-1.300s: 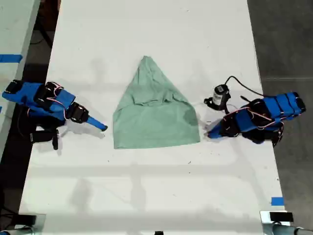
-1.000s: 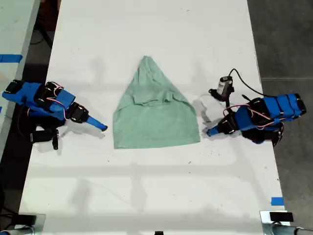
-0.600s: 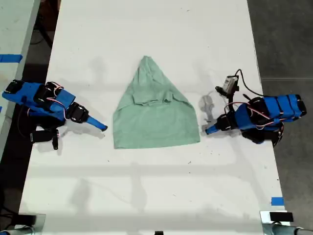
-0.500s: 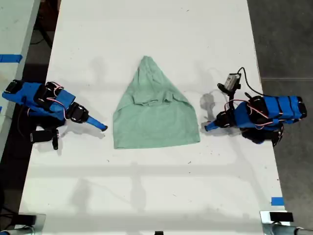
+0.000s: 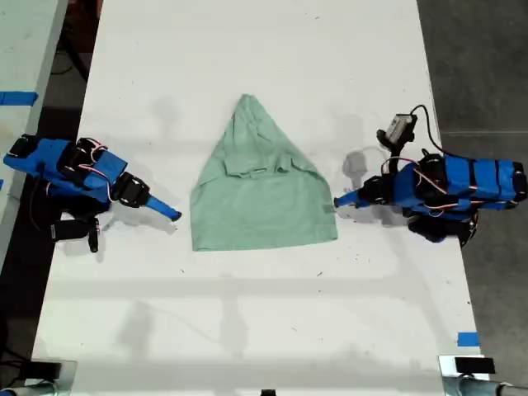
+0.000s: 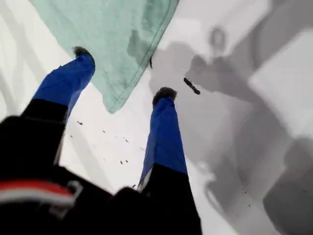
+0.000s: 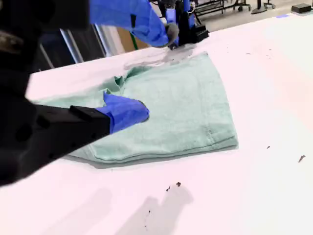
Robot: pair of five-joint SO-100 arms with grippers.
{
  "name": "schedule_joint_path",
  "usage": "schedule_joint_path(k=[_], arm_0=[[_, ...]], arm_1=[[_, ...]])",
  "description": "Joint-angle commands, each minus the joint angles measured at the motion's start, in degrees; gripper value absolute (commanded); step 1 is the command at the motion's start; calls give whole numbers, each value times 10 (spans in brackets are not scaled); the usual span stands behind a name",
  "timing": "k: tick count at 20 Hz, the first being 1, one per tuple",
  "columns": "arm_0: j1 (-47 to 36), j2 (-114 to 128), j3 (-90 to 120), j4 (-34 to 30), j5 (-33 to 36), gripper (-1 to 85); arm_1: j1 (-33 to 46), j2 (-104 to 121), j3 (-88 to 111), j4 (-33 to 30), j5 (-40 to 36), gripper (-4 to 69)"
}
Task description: Fold t shirt
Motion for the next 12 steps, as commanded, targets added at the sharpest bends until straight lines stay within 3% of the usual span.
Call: schedule_joint_path(k=[1, 6, 12], arm_0=[[3, 5, 24, -5, 4, 200], [3, 5, 24, -5, 4, 199], [3, 5, 24, -5, 4, 198]], arm_1=[[19, -197, -105, -43, -6, 277], [75, -445, -249, -85, -71, 255], [62, -617, -330, -148, -79, 253]])
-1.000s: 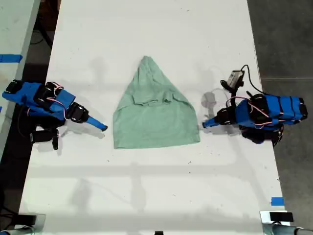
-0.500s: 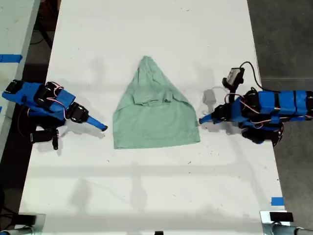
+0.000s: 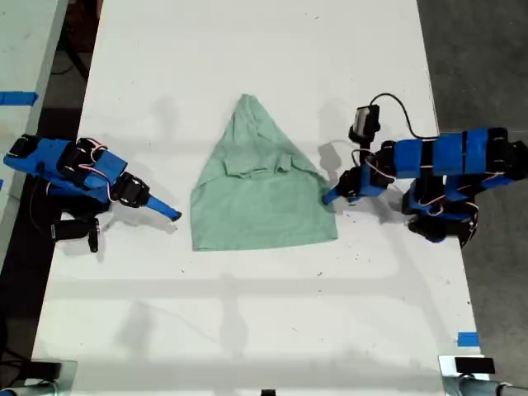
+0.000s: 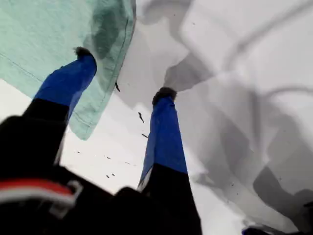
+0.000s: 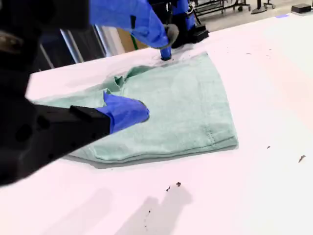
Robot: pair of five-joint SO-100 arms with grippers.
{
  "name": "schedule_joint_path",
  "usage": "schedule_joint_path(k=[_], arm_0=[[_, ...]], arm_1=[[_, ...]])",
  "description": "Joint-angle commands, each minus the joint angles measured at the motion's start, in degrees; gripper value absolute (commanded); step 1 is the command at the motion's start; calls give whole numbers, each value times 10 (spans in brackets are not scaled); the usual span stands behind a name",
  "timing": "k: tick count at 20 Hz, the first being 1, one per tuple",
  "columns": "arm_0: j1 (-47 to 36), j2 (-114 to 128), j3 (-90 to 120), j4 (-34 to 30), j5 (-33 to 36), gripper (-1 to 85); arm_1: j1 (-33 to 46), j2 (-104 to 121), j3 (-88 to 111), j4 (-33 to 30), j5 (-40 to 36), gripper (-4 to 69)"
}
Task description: Fold t shirt
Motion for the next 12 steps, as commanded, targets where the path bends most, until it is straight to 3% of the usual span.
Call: schedule_joint_path(k=[1, 3, 4, 5, 8, 12], arm_0=[[3, 5, 24, -5, 4, 198], [3, 5, 24, -5, 4, 198], [3, 5, 24, -5, 4, 198], [3, 5, 24, -5, 4, 198], [3, 5, 24, -5, 4, 197], [3, 5, 24, -5, 4, 197]], arm_1=[[-14, -68, -76, -24, -12, 253], [-25, -121, -107, -37, -11, 237], [-31, -146, -120, -44, -11, 187], [-33, -170, -135, -45, -11, 26], [-37, -201, -165, -25, -11, 17], [-38, -203, -263, 72, -11, 17]])
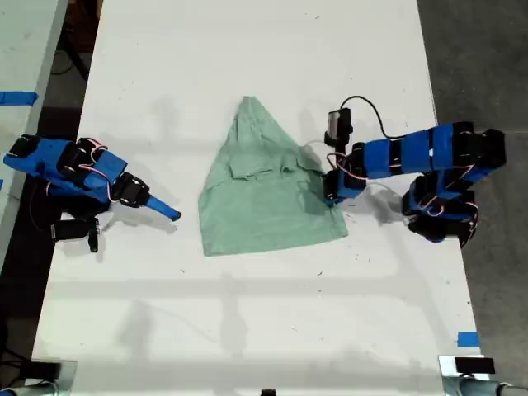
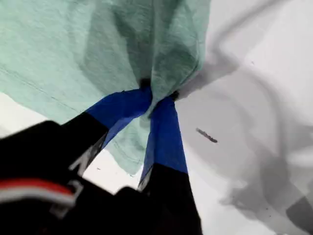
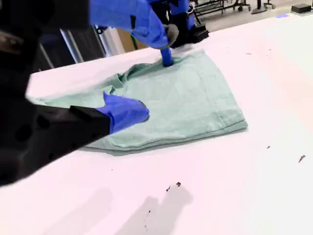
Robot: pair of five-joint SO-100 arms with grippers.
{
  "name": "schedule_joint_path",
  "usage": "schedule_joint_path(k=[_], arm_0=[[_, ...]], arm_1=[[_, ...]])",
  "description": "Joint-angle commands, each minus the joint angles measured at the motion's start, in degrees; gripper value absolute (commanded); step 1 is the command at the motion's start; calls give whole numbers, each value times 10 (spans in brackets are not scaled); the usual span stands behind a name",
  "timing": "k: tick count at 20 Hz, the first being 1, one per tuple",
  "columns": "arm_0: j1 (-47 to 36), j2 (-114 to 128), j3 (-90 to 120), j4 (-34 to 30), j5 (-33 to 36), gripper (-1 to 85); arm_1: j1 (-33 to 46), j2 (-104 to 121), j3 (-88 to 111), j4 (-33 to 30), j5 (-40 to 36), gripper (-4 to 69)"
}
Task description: Fold t shirt
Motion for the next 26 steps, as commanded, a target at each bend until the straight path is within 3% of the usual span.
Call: schedule_joint_path(k=[1, 7, 13, 15, 17, 18, 23, 26], arm_0=[[3, 5, 24, -5, 4, 197], [3, 5, 24, -5, 4, 197], [3, 5, 24, -5, 4, 196], [3, 5, 24, -5, 4, 195], [3, 5, 24, -5, 4, 195], [3, 5, 24, -5, 4, 195], [3, 5, 24, -5, 4, 195], [3, 5, 24, -5, 4, 195]], arm_1=[[-7, 3, -102, 72, -14, 17], [-46, -62, -337, 156, -38, 17], [-98, -297, -633, 174, -67, 17], [-102, -342, -651, 156, -69, 26], [-104, -358, -651, 146, -71, 229], [-104, -356, -650, 146, -70, 272], [-101, -274, -620, 185, -70, 277], [-104, -189, -559, 258, -39, 260]])
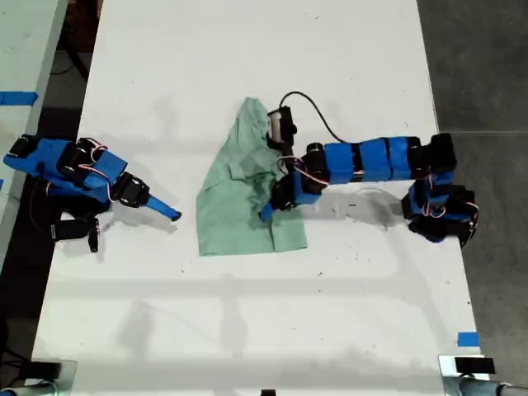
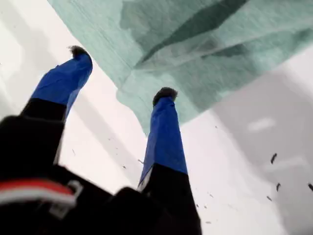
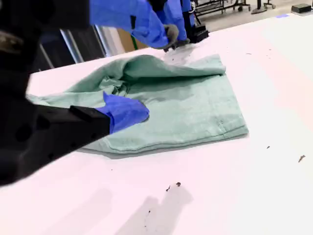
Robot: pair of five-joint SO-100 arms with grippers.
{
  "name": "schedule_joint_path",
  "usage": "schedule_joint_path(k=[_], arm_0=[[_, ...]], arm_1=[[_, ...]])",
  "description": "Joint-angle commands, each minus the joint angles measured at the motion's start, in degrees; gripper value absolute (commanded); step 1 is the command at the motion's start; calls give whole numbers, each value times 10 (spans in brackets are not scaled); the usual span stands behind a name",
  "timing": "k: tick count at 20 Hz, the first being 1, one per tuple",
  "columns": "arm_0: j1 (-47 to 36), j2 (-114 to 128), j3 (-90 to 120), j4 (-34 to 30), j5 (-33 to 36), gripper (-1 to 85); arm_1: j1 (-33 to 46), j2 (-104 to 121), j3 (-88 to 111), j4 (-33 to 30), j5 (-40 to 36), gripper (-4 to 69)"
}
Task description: Fold t shirt
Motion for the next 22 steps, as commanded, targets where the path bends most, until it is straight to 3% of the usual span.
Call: schedule_joint_path(k=[1, 4, 7, 9, 14, 17, 22], arm_0=[[3, 5, 24, -5, 4, 195], [3, 5, 24, -5, 4, 195], [3, 5, 24, -5, 4, 195], [3, 5, 24, -5, 4, 195], [3, 5, 24, -5, 4, 195], [3, 5, 24, -5, 4, 195], [3, 5, 24, -5, 4, 193]], arm_1=[[-11, 120, 52, 54, 33, 253], [-33, 233, 178, 56, 73, 231], [-62, 339, 326, 22, 120, 152], [-69, 417, 466, -39, 145, -5], [-64, 639, 825, -281, 142, -5], [-61, 657, 959, -405, 111, -2], [-60, 684, 1057, -435, 218, 58]])
